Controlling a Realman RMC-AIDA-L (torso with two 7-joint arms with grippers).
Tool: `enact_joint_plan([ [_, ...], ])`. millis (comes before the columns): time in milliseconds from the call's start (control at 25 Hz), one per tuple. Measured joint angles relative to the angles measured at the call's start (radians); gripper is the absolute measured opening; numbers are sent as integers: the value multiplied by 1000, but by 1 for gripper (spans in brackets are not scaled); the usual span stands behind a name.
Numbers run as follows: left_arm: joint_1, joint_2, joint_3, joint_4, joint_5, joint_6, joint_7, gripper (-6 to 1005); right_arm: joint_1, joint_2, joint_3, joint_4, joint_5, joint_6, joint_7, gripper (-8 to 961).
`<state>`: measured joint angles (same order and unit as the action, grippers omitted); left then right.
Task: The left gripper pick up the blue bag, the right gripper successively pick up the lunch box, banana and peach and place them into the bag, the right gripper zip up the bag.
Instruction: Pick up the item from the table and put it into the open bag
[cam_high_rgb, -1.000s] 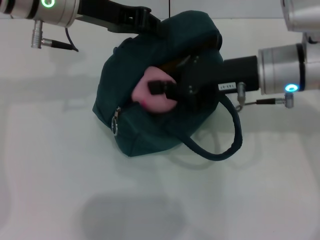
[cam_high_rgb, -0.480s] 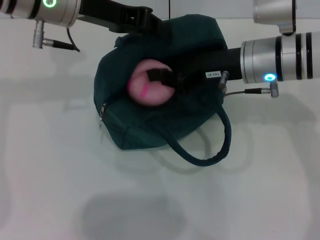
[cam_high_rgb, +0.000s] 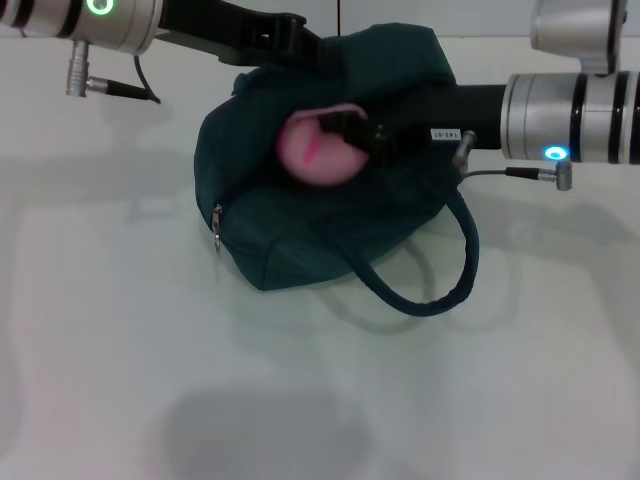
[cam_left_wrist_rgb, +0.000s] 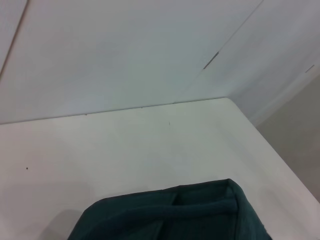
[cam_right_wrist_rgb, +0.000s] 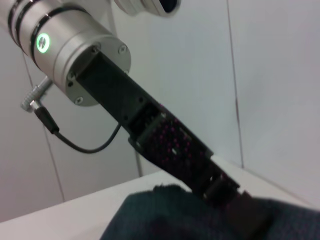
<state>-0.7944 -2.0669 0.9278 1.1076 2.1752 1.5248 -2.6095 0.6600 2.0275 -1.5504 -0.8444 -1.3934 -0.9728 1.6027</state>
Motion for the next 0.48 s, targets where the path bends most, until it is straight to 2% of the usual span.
enact_joint_plan([
  [320, 3, 0, 0, 1, 0, 0, -3, 50, -61, 1, -11, -47, 14, 113, -35, 57],
  [480, 5, 1, 0, 5, 0, 0, -11, 50, -74, 1, -15, -47, 41, 126, -71, 57],
])
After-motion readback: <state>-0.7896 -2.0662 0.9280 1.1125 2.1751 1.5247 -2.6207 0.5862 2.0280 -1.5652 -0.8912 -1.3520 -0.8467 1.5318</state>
